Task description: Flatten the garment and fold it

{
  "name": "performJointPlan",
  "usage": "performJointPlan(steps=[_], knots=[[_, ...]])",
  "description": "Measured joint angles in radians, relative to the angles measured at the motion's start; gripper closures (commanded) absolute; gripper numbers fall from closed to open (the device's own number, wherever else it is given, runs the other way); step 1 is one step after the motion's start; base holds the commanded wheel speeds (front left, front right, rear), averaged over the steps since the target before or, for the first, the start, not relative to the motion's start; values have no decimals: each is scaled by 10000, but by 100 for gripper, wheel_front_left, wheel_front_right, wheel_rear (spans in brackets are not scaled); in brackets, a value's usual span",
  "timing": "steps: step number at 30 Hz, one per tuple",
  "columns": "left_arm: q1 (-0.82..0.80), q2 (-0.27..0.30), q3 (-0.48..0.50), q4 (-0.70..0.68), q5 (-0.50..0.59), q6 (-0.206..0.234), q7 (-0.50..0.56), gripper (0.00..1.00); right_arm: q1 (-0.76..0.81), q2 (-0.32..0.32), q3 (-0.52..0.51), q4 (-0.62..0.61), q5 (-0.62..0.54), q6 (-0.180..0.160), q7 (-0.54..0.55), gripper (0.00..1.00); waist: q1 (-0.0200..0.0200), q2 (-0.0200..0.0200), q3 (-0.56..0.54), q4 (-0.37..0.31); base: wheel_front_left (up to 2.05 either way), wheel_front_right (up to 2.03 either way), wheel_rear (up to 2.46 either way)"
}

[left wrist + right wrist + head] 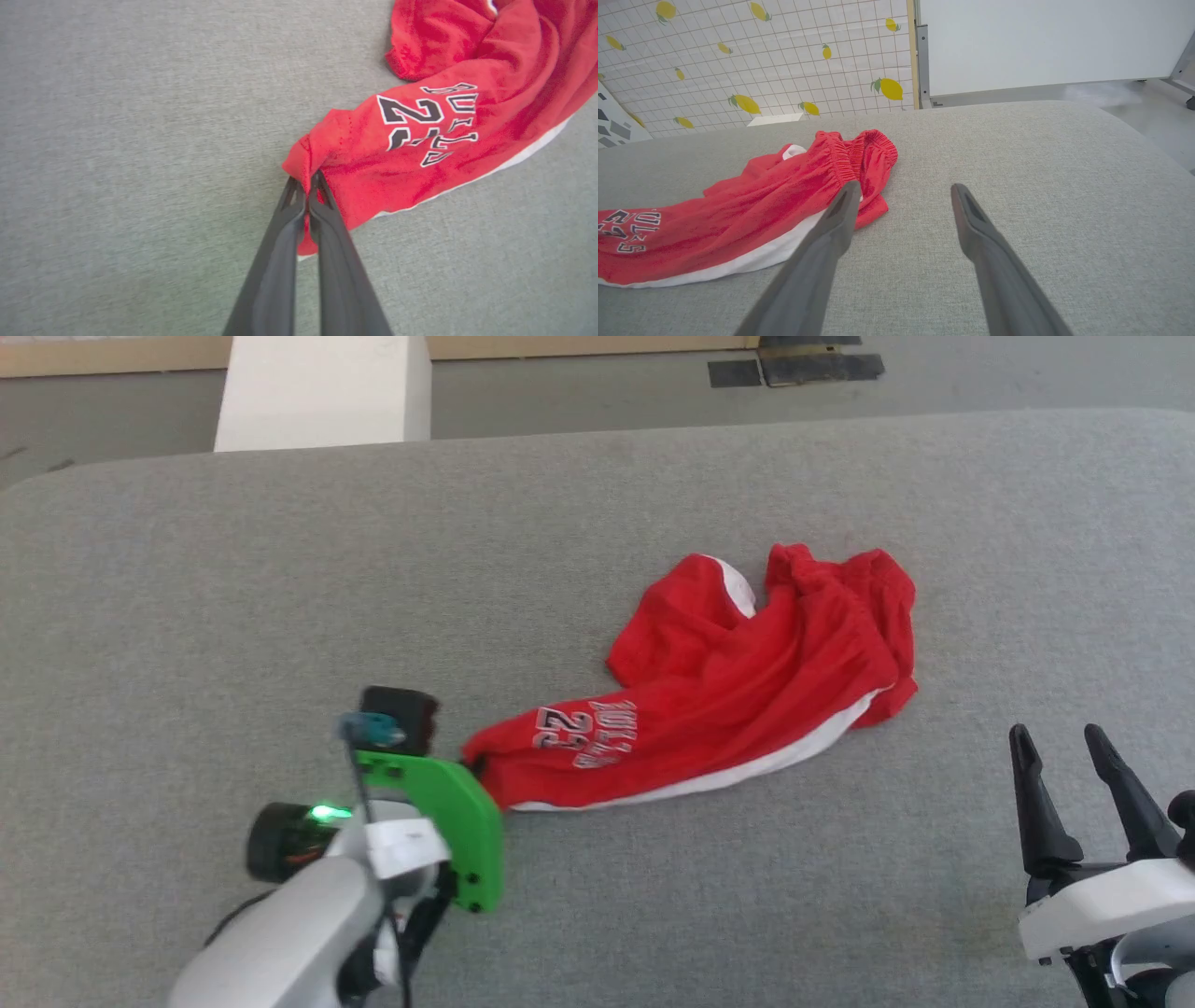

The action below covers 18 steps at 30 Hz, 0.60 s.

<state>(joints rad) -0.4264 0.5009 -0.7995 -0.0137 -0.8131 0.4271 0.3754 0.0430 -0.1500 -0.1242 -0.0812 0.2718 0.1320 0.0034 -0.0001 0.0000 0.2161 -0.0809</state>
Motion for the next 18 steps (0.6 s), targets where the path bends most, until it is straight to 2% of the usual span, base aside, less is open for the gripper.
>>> performJointPlan(steps=[6,12,13,14,18], knots=[[396,625,886,23,-343,479,-462,100,8,-71,102,-48,2,0,301,0,0,0,-54,293,0,0,0],[529,970,1379,255,-428,675,-702,100,38,-84,282,-117,2,0,527,0,1,0,171,418,0,0,0],[535,970,1361,322,-435,669,-706,61,38,-86,326,-119,2,0,558,0,1,0,201,437,0,0,0],[535,970,1325,359,-416,654,-750,0,37,-90,368,-119,2,0,585,0,1,0,223,457,0,0,0],[528,853,1344,462,-334,579,-1287,0,36,-130,466,-117,4,0,635,0,2,0,176,537,0,0,0]])
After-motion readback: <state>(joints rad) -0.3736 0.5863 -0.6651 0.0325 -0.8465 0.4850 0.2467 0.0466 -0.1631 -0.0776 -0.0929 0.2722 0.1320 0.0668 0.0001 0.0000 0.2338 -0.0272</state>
